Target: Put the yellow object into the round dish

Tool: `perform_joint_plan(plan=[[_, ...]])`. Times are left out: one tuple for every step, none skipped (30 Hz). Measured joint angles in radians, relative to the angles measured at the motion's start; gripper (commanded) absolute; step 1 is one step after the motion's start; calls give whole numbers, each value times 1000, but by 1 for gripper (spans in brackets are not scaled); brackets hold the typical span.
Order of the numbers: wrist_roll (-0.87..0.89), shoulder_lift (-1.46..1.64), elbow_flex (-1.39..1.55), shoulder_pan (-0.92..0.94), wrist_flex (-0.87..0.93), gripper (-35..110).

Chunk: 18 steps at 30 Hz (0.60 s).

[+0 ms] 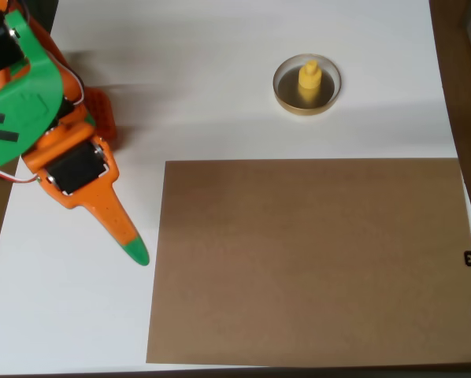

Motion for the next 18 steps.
perform_joint_plan(plan=[[3, 29, 21, 9, -6, 23], [11, 57, 44, 14, -9, 23], [17, 86, 71, 18, -17, 23], [20, 107, 92, 23, -23, 23], [23, 123, 112, 28, -26, 23], [28, 141, 132, 32, -28, 24], [35, 158, 150, 40, -35, 24], [40, 172, 169, 44, -41, 24], [41, 183, 186, 51, -44, 24], [41, 187, 199, 57, -52, 24], [41, 193, 209, 60, -57, 24], [41, 204, 222, 67, -60, 24], [40, 215, 241, 74, -63, 24], [34, 224, 256, 81, -71, 24], [32, 239, 276, 84, -75, 23], [34, 258, 299, 83, -80, 23], [40, 281, 324, 80, -80, 23], [41, 305, 344, 80, -81, 23]])
